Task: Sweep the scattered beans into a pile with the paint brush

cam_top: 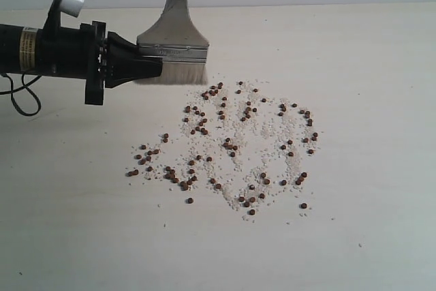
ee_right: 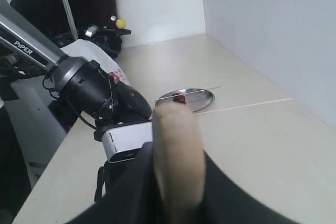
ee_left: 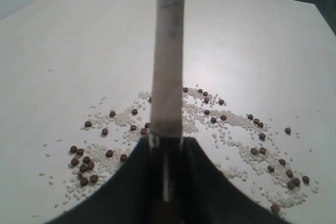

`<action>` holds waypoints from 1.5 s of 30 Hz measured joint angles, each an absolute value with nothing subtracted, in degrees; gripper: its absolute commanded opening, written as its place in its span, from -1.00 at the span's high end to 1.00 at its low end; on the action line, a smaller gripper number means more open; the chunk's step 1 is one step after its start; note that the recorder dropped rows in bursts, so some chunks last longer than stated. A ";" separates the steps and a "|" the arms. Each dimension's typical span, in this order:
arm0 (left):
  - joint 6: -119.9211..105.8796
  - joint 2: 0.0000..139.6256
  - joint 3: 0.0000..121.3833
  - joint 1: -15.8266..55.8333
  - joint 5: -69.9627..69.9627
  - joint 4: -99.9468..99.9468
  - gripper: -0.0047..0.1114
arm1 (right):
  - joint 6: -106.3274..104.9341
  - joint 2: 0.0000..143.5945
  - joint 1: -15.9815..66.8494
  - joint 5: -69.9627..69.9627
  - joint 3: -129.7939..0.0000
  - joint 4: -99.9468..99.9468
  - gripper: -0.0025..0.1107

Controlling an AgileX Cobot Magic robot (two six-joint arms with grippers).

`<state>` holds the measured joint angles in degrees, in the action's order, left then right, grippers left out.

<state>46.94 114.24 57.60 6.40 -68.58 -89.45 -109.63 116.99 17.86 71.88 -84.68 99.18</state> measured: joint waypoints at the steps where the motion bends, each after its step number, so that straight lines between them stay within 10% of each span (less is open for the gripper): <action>1: 46.47 114.45 57.60 6.66 -68.58 -89.15 0.92 | -109.63 116.99 17.86 71.88 -84.68 99.18 0.96; 12: 45.16 116.38 57.60 8.00 -68.74 -86.92 0.92 | -109.78 116.99 17.86 71.91 -84.68 97.91 0.96; 18: 45.16 116.42 57.60 7.90 -68.98 -85.63 0.13 | -109.44 116.99 17.86 71.58 -84.68 98.54 0.96; 29: 49.61 116.42 57.60 5.41 -69.04 -88.05 0.17 | -105.85 116.99 13.63 69.82 -84.68 98.68 0.96; 34: 56.31 116.42 57.60 3.16 -69.25 -89.95 0.93 | -102.26 116.99 11.55 68.24 -84.68 98.68 0.96; 45: 65.97 111.39 55.91 -0.52 -69.25 -94.65 0.92 | -89.05 112.13 11.18 54.46 -84.68 93.04 0.96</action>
<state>65.97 111.39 55.91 -0.52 -69.25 -94.65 -89.05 112.13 11.18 54.46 -84.68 93.04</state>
